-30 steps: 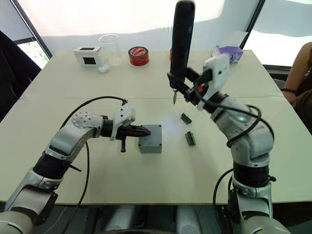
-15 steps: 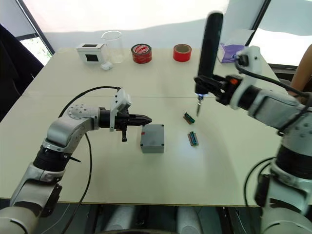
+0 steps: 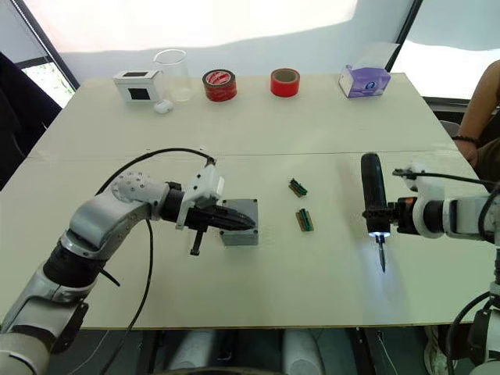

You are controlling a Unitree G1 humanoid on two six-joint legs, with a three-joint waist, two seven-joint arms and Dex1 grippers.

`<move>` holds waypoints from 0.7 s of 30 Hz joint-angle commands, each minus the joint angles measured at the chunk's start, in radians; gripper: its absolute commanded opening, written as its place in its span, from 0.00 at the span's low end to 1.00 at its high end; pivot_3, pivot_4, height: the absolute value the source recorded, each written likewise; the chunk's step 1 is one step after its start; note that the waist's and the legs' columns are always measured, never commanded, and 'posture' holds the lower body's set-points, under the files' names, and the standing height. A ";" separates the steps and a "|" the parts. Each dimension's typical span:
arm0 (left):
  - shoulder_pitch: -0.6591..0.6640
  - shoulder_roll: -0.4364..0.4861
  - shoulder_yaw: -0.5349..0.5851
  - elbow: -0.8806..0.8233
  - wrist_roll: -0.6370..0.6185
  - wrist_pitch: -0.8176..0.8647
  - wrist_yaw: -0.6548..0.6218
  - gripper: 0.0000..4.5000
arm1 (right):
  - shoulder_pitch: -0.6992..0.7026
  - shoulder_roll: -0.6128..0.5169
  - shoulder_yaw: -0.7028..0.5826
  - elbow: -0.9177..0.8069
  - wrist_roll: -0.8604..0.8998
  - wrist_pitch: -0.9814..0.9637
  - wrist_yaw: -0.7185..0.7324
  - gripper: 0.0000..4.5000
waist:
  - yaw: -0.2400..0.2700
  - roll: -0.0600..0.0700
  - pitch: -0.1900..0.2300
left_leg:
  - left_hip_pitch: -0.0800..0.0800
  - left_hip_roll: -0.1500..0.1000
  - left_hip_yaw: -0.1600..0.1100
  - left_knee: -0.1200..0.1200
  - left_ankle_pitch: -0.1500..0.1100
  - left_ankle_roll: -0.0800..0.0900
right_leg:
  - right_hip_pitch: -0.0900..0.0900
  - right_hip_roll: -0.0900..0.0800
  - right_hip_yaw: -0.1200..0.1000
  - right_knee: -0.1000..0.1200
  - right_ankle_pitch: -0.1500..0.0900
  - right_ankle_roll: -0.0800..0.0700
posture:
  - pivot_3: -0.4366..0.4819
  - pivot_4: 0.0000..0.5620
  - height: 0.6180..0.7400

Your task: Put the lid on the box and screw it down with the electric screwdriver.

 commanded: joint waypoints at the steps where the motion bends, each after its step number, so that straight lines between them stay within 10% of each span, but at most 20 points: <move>1: -0.002 0.017 0.007 -0.054 0.002 -0.020 -0.007 0.00 | -0.027 -0.015 0.007 0.002 -0.049 -0.011 0.049 0.39 | 0.001 0.000 0.000 | 0.000 0.000 0.000 0.001 0.000 0.000 | 0.000 0.000 0.000 0.000 0.000 0.001 | 0.48 0.27 1.00; 7: 0.005 0.034 0.015 -0.058 0.004 -0.021 0.002 0.00 | -0.022 -0.017 0.068 0.023 -0.133 -0.051 0.109 0.39 | -0.001 0.000 0.000 | 0.000 0.000 0.000 0.002 0.000 0.000 | 0.001 0.000 0.000 0.000 0.001 0.001 | 0.48 0.27 1.00; 14: 0.015 0.034 0.035 -0.066 -0.007 0.000 0.046 0.00 | -0.002 -0.037 0.127 0.037 -0.219 -0.112 0.177 0.96 | 0.002 -0.002 0.000 | 0.001 0.000 -0.001 0.004 0.000 0.000 | 0.003 0.000 -0.001 0.000 0.001 0.002 | 0.48 0.27 1.00; 21: 0.009 0.036 0.083 -0.055 -0.035 0.029 0.089 0.00 | 0.011 -0.035 0.118 -0.003 -0.254 -0.136 0.218 0.98 | 0.005 -0.002 0.000 | 0.000 0.000 -0.002 0.010 -0.002 0.003 | 0.006 0.000 -0.001 0.000 0.002 0.003 | 0.48 0.27 1.00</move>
